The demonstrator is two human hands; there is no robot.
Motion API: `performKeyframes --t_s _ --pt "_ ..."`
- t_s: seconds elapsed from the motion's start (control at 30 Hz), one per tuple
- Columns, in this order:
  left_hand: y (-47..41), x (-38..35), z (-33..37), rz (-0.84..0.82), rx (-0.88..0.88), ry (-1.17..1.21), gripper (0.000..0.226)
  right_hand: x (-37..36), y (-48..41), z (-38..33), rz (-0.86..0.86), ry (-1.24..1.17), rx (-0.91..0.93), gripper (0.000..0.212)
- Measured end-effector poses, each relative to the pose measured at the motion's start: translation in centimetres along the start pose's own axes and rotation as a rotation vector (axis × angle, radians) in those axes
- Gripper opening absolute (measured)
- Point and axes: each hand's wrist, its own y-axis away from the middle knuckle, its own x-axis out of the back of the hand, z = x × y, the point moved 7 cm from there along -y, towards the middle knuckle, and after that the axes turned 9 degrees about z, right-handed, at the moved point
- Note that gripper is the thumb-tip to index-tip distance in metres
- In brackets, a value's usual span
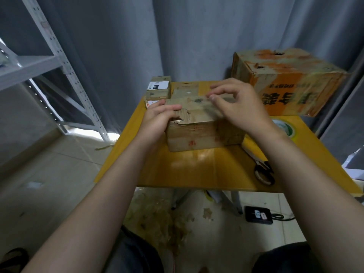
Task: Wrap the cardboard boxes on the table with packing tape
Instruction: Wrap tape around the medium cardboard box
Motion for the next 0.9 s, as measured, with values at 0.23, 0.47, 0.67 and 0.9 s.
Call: performKeyframes --t_s 0.23,0.47,0.67,0.9 --pt "0.0 0.6 0.2 0.119 0.065 0.111 0.049 4.6 0.8 5.0 0.103 0.205 -0.241 0.018" --pt "1.1 0.5 0.4 0.186 0.165 0.073 0.039 6.2 4.0 12.3 -0.178 0.579 -0.559 0.025" --pt "1.2 -0.3 0.6 0.155 0.074 -0.020 0.032 7.0 4.7 13.3 -0.206 0.686 -0.547 0.040" --pt "1.2 -0.5 0.4 0.158 0.056 -0.039 0.038 6.3 5.2 10.2 -0.209 0.856 -0.465 0.044"
